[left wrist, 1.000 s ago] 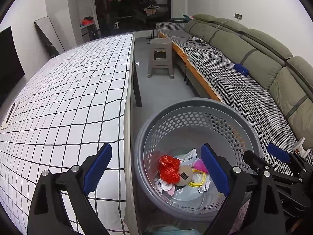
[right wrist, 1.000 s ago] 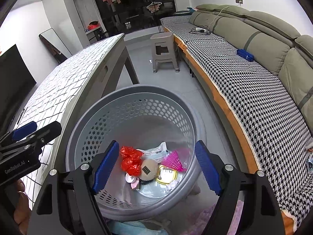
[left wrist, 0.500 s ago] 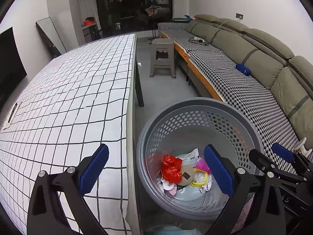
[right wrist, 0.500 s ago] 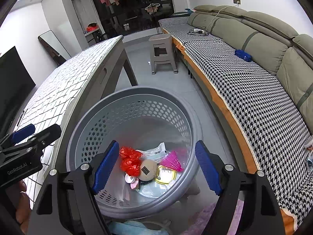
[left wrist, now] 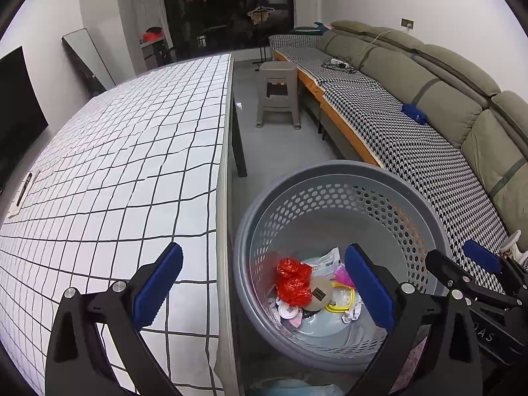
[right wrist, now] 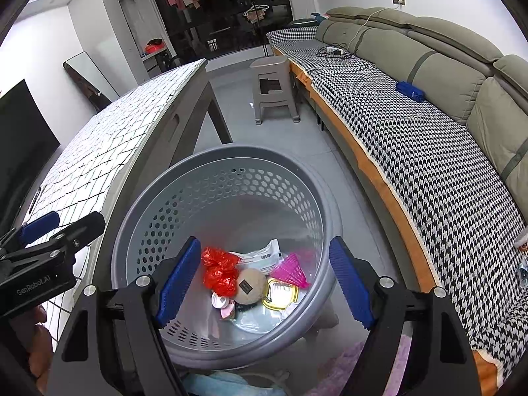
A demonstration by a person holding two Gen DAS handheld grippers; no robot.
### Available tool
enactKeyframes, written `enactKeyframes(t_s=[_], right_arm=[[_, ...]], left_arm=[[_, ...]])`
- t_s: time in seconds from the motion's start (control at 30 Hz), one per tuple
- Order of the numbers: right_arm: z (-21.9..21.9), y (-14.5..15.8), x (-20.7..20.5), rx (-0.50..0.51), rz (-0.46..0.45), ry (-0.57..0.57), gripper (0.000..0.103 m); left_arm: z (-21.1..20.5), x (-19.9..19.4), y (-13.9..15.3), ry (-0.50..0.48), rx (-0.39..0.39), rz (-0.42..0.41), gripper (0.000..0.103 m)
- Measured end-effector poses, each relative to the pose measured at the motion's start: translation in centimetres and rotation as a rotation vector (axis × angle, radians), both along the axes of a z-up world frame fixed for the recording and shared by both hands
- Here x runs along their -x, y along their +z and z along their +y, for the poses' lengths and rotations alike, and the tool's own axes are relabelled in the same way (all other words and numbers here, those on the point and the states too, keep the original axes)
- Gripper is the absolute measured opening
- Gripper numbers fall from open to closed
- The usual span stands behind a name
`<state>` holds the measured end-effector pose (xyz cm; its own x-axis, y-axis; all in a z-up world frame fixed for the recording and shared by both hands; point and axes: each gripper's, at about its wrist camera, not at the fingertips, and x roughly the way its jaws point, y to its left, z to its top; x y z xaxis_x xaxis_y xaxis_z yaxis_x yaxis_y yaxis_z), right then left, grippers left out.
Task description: Collect trash
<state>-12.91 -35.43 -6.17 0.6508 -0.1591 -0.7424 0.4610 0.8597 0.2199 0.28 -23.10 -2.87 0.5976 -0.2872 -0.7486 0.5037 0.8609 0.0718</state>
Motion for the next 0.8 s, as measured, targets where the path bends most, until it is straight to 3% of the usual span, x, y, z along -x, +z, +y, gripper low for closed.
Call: enactKeyframes(t_s=[0.8], right_arm=[[0.43,0.14,-0.04,0.013,0.001,0.007,0.076]], left_arm=[[0.13,0.03,0.27,0.026,-0.002,-0.007,0.097]])
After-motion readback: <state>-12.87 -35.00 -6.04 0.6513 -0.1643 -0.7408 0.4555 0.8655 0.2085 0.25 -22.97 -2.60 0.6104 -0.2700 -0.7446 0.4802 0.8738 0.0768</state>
